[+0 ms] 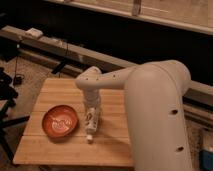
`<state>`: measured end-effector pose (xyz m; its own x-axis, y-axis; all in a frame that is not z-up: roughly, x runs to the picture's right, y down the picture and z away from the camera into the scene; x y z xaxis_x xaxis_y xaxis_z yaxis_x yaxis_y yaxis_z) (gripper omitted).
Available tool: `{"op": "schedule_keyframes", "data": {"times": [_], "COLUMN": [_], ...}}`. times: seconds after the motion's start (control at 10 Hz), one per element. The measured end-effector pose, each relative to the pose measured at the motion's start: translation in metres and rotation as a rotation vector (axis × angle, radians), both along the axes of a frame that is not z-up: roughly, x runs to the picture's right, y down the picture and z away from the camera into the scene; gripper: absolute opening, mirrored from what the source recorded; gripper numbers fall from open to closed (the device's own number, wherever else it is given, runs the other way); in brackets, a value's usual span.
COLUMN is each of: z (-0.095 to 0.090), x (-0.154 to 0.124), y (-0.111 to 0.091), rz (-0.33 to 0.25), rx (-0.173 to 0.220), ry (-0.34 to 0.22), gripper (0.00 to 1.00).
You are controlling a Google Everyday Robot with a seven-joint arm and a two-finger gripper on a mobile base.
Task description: Place the bottle in the ceramic bowl
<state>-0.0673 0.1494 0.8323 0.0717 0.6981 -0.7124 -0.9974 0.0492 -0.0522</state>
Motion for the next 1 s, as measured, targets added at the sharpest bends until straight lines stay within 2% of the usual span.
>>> {"op": "schedule_keyframes", "data": {"times": [1.0], "z": [0.015], "x": [-0.001], "y": [0.02], "rz": [-0.03], "rx": [-0.074], "ry": [-0.006], "gripper": [0.65]}}
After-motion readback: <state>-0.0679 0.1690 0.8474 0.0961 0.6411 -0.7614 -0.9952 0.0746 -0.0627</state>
